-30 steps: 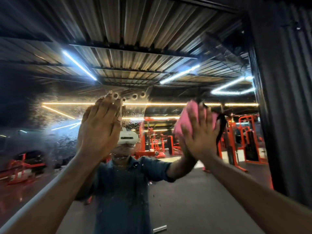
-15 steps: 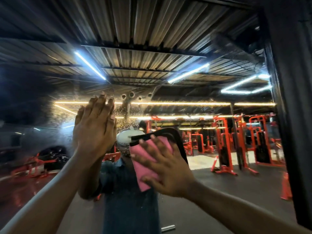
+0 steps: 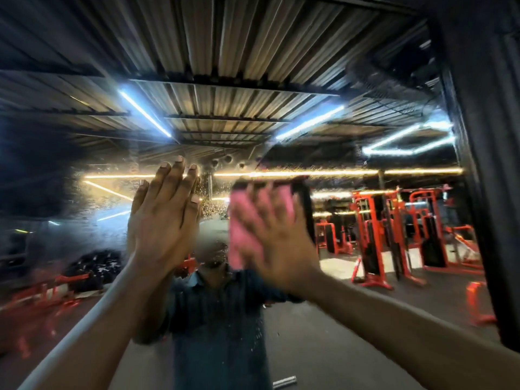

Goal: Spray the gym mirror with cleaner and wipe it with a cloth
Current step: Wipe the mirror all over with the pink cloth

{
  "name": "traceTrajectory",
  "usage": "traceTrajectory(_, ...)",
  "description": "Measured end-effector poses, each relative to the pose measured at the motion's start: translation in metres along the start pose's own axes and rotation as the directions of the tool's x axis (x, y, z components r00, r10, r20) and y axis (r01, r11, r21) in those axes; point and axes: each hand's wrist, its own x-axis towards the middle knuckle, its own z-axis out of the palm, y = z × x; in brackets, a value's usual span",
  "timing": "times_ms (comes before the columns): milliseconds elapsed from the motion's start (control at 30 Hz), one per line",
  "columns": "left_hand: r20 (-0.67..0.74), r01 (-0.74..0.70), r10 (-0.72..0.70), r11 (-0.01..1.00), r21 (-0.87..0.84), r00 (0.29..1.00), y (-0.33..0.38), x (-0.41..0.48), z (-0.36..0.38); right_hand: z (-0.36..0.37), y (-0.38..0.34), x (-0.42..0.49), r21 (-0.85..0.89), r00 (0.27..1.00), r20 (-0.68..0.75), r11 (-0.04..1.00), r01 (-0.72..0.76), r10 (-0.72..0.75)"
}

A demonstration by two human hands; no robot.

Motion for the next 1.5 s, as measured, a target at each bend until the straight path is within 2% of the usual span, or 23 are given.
traceTrajectory(100, 0.006, 0.021, -0.021, 0.998, -0.057, 1.0, -0.002, 0.004, -0.009, 0.006, -0.017, -0.038, 0.012, 0.929, 0.162, 0.942, 0.334, -0.332)
traceTrajectory(167, 0.008, 0.028, -0.027, 0.997, -0.066, 1.0, -0.008, 0.006, -0.014, -0.001, 0.0, -0.009, -0.026, 0.916, 0.173, 0.928, 0.371, -0.361)
traceTrajectory(233, 0.001, -0.001, 0.001, 1.0, 0.007, 1.0, -0.02, 0.006, -0.015, -0.011, 0.024, 0.039, -0.09, 0.978, 0.067, 0.975, 0.205, -0.2)
traceTrajectory(300, -0.017, -0.009, 0.01, 0.998, 0.069, 1.0, -0.032, 0.003, -0.015, -0.021, 0.055, 0.085, -0.115, 0.99, -0.089, 0.986, -0.118, 0.108)
traceTrajectory(367, -0.054, 0.012, -0.009, 0.998, 0.058, 0.998, -0.042, 0.001, -0.014, -0.026, 0.083, 0.115, -0.03, 0.906, -0.177, 0.918, -0.395, 0.384)
traceTrajectory(433, -0.099, 0.0, 0.009, 0.996, 0.09, 0.995, -0.048, -0.004, -0.016, -0.026, 0.084, 0.128, 0.083, 0.823, -0.201, 0.846, -0.527, 0.532)
traceTrajectory(467, -0.114, -0.012, 0.023, 0.995, 0.097, 0.993, -0.05, -0.006, -0.017, -0.024, 0.072, 0.129, 0.09, 0.809, -0.217, 0.837, -0.54, 0.546)
traceTrajectory(533, -0.11, -0.022, 0.028, 0.998, 0.055, 0.994, -0.054, -0.007, -0.02, -0.014, 0.035, 0.108, 0.008, 0.872, -0.215, 0.894, -0.448, 0.439)
traceTrajectory(600, -0.116, -0.017, 0.02, 0.999, 0.029, 0.993, -0.054, -0.007, -0.025, 0.001, -0.013, 0.059, -0.033, 0.981, -0.116, 0.986, -0.161, 0.156)
traceTrajectory(633, -0.121, -0.009, 0.013, 0.999, 0.032, 0.993, -0.052, -0.006, -0.027, 0.007, -0.036, 0.03, -0.029, 1.0, -0.022, 1.0, 0.01, -0.011)
traceTrajectory(667, -0.112, -0.002, 0.006, 1.0, 0.031, 0.994, -0.053, -0.007, -0.026, 0.012, -0.053, 0.001, -0.01, 0.981, 0.079, 0.984, 0.176, -0.175)
traceTrajectory(733, -0.084, -0.003, 0.006, 0.999, 0.037, 0.996, -0.056, -0.007, -0.025, 0.02, -0.065, -0.034, -0.008, 0.88, 0.195, 0.897, 0.442, -0.432)
traceTrajectory(800, -0.068, -0.006, 0.01, 0.999, 0.045, 0.998, -0.06, -0.008, -0.026, 0.018, -0.058, -0.026, -0.02, 0.827, 0.191, 0.841, 0.541, -0.528)
traceTrajectory(833, -0.049, -0.004, 0.006, 0.999, 0.031, 0.999, -0.063, -0.007, -0.026, 0.015, -0.052, -0.01, -0.039, 0.837, 0.16, 0.844, 0.535, -0.523)
traceTrajectory(900, -0.01, -0.001, 0.001, 1.0, -0.005, 1.0, -0.067, -0.007, -0.027, 0.007, -0.034, 0.039, -0.121, 0.918, 0.075, 0.91, 0.397, -0.39)
traceTrajectory(967, -0.015, -0.024, 0.024, 1.0, 0.013, 1.0, -0.069, -0.008, -0.028, -0.002, -0.012, 0.095, -0.163, 0.995, -0.047, 0.983, 0.08, -0.089)
traceTrajectory(1033, -0.008, -0.055, 0.055, 0.998, 0.021, 0.998, -0.075, -0.008, -0.028, -0.012, 0.009, 0.136, -0.071, 0.967, -0.131, 0.971, -0.228, 0.218)
traceTrajectory(1067, 0.008, -0.058, 0.058, 0.998, 0.009, 0.998, -0.08, -0.007, -0.03, -0.015, 0.013, 0.147, -0.017, 0.935, -0.15, 0.945, -0.327, 0.321)
traceTrajectory(1133, 0.022, -0.035, 0.035, 0.999, 0.019, 0.999, -0.09, -0.005, -0.039, -0.015, 0.002, 0.152, 0.021, 0.9, -0.179, 0.916, -0.4, 0.397)
traceTrajectory(1200, -0.001, 0.004, -0.004, 0.999, 0.038, 1.0, -0.099, -0.005, -0.052, -0.008, -0.026, 0.133, 0.005, 0.93, -0.184, 0.947, -0.322, 0.318)
traceTrajectory(1300, -0.002, 0.053, -0.053, 0.998, 0.023, 0.999, -0.114, -0.01, -0.066, 0.016, -0.09, 0.058, -0.019, 0.998, -0.062, 1.0, -0.013, 0.012)
traceTrajectory(1400, -0.008, 0.035, -0.034, 0.995, 0.096, 0.999, -0.129, -0.022, -0.064, 0.036, -0.139, -0.024, 0.017, 0.948, 0.126, 0.956, 0.293, -0.292)
traceTrajectory(1500, 0.005, 0.023, -0.023, 0.998, 0.066, 1.0, -0.135, -0.028, -0.061, 0.036, -0.143, -0.032, 0.0, 0.888, 0.126, 0.895, 0.446, -0.443)
